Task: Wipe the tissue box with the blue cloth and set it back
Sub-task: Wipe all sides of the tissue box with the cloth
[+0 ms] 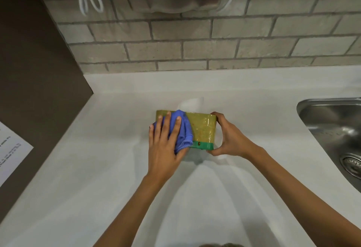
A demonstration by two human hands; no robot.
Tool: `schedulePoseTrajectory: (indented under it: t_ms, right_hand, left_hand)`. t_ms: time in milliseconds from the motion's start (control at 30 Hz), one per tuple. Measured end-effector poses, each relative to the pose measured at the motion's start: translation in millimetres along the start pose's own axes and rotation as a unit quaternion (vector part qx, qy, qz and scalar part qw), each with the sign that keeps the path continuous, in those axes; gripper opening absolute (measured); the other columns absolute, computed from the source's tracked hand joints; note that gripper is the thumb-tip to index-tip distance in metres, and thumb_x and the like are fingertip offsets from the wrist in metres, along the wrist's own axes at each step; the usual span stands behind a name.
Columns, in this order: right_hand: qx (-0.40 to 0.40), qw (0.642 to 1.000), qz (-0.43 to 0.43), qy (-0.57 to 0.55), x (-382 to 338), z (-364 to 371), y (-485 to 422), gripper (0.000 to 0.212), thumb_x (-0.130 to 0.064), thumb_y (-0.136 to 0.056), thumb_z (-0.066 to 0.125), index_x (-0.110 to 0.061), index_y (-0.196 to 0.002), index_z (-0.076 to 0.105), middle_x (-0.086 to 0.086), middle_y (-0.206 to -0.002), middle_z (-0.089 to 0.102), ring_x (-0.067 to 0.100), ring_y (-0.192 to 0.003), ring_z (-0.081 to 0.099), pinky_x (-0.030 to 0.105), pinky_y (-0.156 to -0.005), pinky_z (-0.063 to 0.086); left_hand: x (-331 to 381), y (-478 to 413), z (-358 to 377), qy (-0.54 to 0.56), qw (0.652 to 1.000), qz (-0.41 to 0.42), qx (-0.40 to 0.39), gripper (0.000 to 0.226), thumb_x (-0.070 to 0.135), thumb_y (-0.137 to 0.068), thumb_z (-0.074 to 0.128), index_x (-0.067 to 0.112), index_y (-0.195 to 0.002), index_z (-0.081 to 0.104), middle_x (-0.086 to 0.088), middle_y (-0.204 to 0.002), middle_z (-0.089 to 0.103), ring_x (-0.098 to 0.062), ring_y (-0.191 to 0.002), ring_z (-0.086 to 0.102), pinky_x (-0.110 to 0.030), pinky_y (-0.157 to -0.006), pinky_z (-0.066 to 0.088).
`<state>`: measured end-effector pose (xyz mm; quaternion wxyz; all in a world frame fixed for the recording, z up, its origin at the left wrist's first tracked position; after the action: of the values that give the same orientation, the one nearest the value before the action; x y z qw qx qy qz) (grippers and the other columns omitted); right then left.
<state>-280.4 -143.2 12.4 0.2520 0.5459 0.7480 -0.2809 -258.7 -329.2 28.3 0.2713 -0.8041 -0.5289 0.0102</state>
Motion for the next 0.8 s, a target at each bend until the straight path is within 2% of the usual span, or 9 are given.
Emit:
schedulePoseTrajectory:
  t_ms: [67,167,267,367,433,567,633,700,800]
  right_hand:
    - [0.003,1.000,0.002,-0.006,0,0,0,0.096,-0.026,-0.053,0.085,-0.021,-0.130,0.028,-0.006,-0.117,0.049,0.013,-0.101,0.053,0.018,-0.080,0.044]
    - [0.011,1.000,0.011,-0.017,1,0,0,0.095,-0.027,-0.052,0.084,-0.021,-0.129,0.029,-0.005,-0.116,0.050,0.015,-0.102,0.054,0.025,-0.083,0.047]
    - [0.011,1.000,0.011,-0.022,1,0,-1,0.096,-0.027,-0.051,0.085,-0.021,-0.129,0.029,-0.004,-0.117,0.050,0.016,-0.104,0.053,0.024,-0.084,0.046]
    - [0.007,1.000,0.013,-0.025,1,1,-1,0.096,-0.025,-0.053,0.085,-0.021,-0.130,0.029,-0.003,-0.118,0.050,0.016,-0.104,0.053,0.020,-0.083,0.044]
    - [0.004,0.999,0.016,-0.028,1,2,-1,0.095,-0.024,-0.054,0.085,-0.020,-0.130,0.028,-0.003,-0.119,0.050,0.016,-0.105,0.052,0.021,-0.084,0.044]
    - [0.004,0.999,0.021,-0.030,0,3,-2,0.094,-0.025,-0.055,0.085,-0.021,-0.130,0.028,-0.004,-0.120,0.049,0.015,-0.107,0.051,0.019,-0.084,0.041]
    - [0.003,0.999,0.023,-0.029,0,4,-4,0.095,-0.025,-0.055,0.085,-0.022,-0.130,0.027,-0.005,-0.120,0.049,0.015,-0.107,0.051,0.016,-0.082,0.041]
    - [0.003,0.999,0.025,-0.028,0,4,-5,0.095,-0.026,-0.054,0.085,-0.022,-0.130,0.027,-0.005,-0.119,0.049,0.016,-0.107,0.052,0.019,-0.084,0.044]
    - [0.005,0.999,0.025,-0.031,1,3,-5,0.095,-0.025,-0.052,0.085,-0.022,-0.128,0.029,-0.004,-0.119,0.050,0.016,-0.108,0.053,0.025,-0.087,0.047]
  left_hand:
    - [-2,-4,1,-0.009,1.000,-0.018,-0.012,0.080,0.067,-0.087,0.019,0.012,-0.140,0.041,-0.021,-0.147,0.040,-0.043,-0.136,0.034,-0.055,-0.110,0.020]
    - [0,-8,2,-0.006,0.998,-0.055,-0.027,0.089,0.076,-0.080,0.013,0.018,-0.143,0.037,-0.019,-0.149,0.038,-0.042,-0.137,0.033,-0.058,-0.111,0.020]
    - [2,-10,2,-0.037,0.996,-0.072,-0.031,0.076,0.065,-0.089,0.014,0.017,-0.139,0.045,-0.020,-0.143,0.046,-0.046,-0.131,0.041,-0.062,-0.105,0.029]
    - [-8,-10,1,-0.059,0.996,-0.064,-0.014,0.059,0.047,-0.089,0.031,0.015,-0.136,0.050,-0.022,-0.137,0.053,-0.047,-0.124,0.049,-0.063,-0.099,0.039]
    - [-23,-7,0,-0.022,0.997,-0.069,0.012,0.055,0.039,-0.089,0.036,0.014,-0.138,0.047,-0.021,-0.140,0.049,-0.045,-0.126,0.048,-0.059,-0.100,0.041]
    - [-43,-12,-5,0.111,0.982,-0.140,0.059,0.054,0.035,-0.095,0.042,0.017,-0.145,0.032,-0.015,-0.150,0.038,-0.036,-0.134,0.040,-0.051,-0.104,0.043]
    - [-33,-22,-5,0.070,0.989,-0.126,0.041,0.060,0.048,-0.093,0.033,0.015,-0.143,0.037,-0.017,-0.147,0.042,-0.039,-0.131,0.043,-0.052,-0.105,0.041]
    - [-14,-29,-1,-0.008,0.997,-0.076,-0.003,0.071,0.060,-0.088,0.025,0.015,-0.140,0.043,-0.017,-0.145,0.045,-0.040,-0.129,0.045,-0.054,-0.106,0.038]
    - [-2,-23,7,-0.076,0.997,-0.001,-0.010,0.067,0.059,-0.087,0.033,0.018,-0.137,0.048,-0.014,-0.143,0.049,-0.037,-0.132,0.043,-0.054,-0.109,0.032]
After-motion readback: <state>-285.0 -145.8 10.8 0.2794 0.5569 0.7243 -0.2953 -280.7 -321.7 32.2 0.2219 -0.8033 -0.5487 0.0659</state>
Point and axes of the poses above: each hand's wrist, its own y-axis away from the middle knuckle, its own z-axis out of the palm, x = y × z, the point moved 6 cm from there along -y, towards the middle knuckle
